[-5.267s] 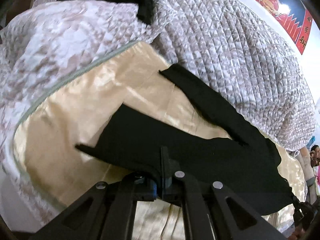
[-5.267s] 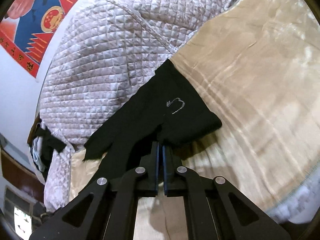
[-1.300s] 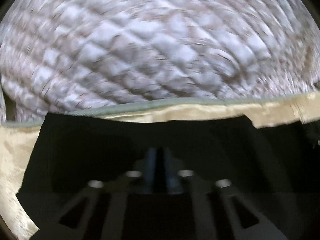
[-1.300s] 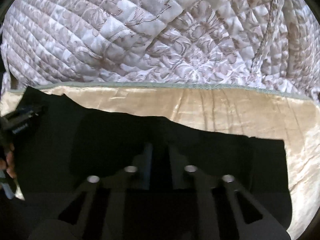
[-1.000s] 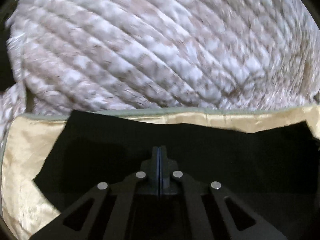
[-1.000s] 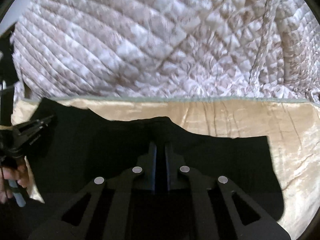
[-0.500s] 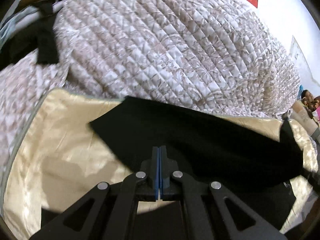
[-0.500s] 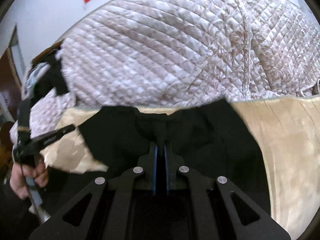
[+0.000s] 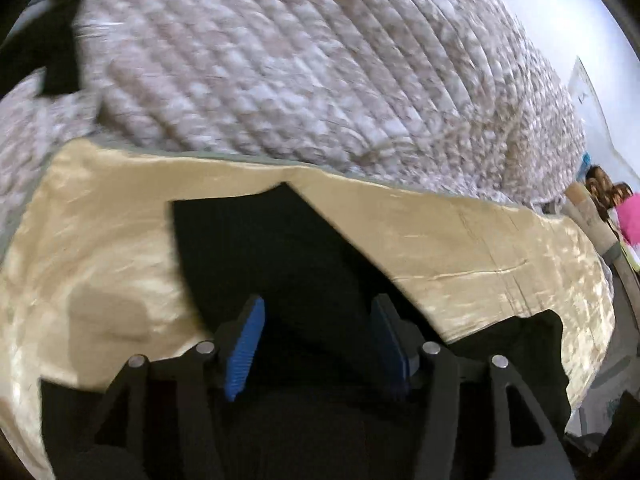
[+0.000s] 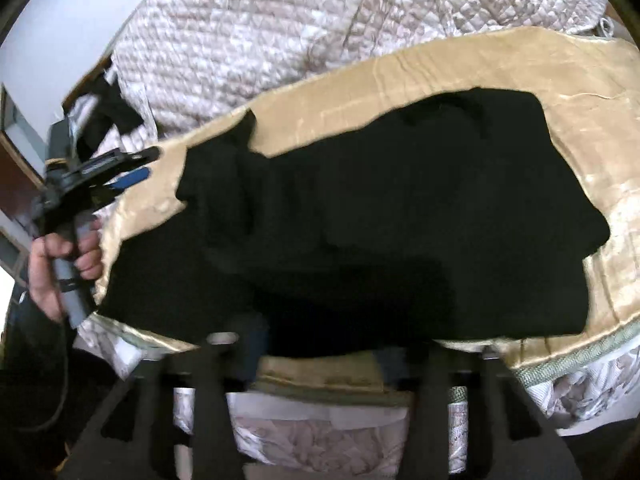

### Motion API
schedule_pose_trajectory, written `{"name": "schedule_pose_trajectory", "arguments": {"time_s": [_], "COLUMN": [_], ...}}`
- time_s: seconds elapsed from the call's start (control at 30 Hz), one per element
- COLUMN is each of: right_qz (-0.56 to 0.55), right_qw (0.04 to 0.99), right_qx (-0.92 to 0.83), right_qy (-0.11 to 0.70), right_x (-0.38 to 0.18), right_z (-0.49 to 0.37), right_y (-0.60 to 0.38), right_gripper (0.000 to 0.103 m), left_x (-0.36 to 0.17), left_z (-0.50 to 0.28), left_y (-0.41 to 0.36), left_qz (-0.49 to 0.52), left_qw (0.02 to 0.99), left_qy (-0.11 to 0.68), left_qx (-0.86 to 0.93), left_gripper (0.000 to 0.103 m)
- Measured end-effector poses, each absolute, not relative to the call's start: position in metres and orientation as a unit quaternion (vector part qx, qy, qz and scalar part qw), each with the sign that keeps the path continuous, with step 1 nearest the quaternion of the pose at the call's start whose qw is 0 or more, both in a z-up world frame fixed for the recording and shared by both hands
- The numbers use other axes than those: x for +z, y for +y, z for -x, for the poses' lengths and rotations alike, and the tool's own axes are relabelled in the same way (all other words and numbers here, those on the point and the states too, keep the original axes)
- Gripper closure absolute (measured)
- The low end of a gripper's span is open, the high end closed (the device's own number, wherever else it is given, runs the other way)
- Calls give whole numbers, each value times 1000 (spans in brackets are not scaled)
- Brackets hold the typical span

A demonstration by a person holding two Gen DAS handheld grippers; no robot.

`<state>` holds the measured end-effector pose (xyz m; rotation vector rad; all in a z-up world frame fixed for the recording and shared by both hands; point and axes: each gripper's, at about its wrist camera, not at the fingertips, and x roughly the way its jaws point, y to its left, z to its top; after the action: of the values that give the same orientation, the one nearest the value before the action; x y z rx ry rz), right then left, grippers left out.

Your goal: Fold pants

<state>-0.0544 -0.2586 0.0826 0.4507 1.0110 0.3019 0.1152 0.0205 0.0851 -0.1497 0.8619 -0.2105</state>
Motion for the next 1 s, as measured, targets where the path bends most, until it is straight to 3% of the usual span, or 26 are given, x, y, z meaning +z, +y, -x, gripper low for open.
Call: {"name": "schedule_pose_trajectory", "arguments": {"time_s": [0.37,0.43,0.47,0.5,0.63,0.73,1.0], "right_qz": [-291,-302,-309,-313,-332,-344,-364], "right_qw": [831,828,826,825,819,815,809], "right_qx": [132,131,131,131,132,130,127], "right_qy": [456,454,453,452,449,448,444], "right_x": [77,75,75,74,70,68,63], "right_z": [52,51,50,50,52,52,52], "right_y": [-289,-292,-294,-294,-300,-303,-308], "right_gripper": [46,46,46,46,46,46,46], "left_x": [29,18,14,9,17,41,94], "left_z": [-212,-216,-216,-216,-192,-159,-10], "left_y": [-59,-65,-66,-65,-51,-19,96], "left_qz": [-5,-41,-58,-65,-53,13,160], "left_qw": [858,860,858,855,884,910,941], "left_qy": [512,509,510,514,465,414,298], "left_qx": [-48,-23,-12,-6,-13,-22,9], "left_gripper": [42,59,90,98,99,99,99]}}
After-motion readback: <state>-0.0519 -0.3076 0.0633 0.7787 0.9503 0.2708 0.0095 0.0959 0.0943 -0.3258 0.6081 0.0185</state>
